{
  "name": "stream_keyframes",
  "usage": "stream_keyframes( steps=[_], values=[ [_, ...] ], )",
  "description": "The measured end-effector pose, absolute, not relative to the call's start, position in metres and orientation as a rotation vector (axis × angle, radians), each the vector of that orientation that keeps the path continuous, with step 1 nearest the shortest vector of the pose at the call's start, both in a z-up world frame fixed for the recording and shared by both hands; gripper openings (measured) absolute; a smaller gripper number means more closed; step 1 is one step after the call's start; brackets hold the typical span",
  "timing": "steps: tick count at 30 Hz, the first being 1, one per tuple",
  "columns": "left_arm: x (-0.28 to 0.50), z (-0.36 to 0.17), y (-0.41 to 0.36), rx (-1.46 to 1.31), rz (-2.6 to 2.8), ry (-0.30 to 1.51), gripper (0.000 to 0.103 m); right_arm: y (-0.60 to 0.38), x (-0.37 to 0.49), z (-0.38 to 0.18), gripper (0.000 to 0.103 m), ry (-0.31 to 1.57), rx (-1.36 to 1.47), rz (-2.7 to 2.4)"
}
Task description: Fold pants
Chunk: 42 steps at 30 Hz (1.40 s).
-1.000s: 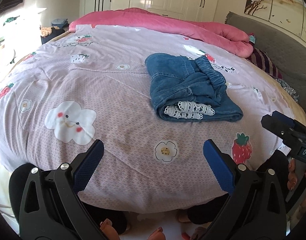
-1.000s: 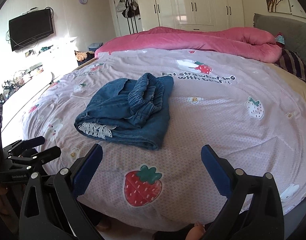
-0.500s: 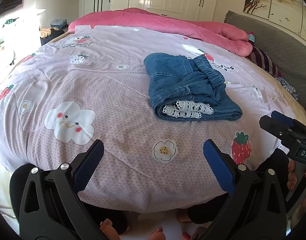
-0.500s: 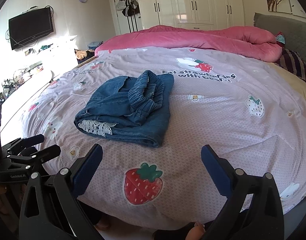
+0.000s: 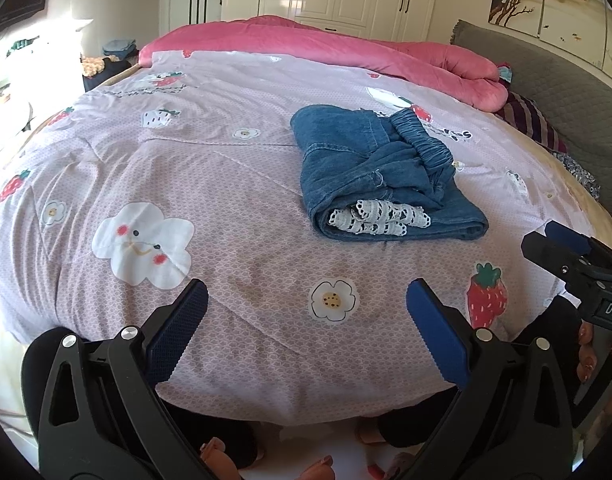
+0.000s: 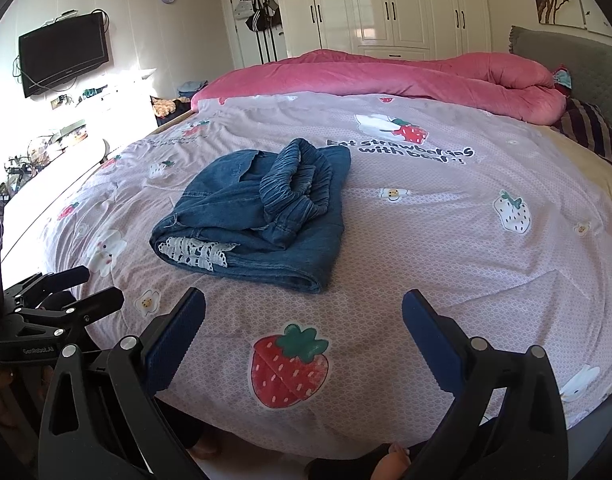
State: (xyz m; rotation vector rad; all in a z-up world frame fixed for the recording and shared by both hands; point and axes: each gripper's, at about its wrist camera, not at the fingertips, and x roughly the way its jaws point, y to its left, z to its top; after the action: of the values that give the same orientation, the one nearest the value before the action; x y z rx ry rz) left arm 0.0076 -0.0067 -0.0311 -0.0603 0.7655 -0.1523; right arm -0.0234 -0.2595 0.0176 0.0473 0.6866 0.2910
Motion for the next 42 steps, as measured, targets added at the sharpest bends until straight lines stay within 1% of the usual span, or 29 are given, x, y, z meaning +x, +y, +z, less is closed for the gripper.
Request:
stream_keyframes(
  steps=[42],
  values=[
    [0.0076,-0.0326,-0.0134,-0.012,-0.147,0.775,0.093,-0.2619,-0.0238,0.0167,0.098,0.687,0.042,0.271]
  ],
)
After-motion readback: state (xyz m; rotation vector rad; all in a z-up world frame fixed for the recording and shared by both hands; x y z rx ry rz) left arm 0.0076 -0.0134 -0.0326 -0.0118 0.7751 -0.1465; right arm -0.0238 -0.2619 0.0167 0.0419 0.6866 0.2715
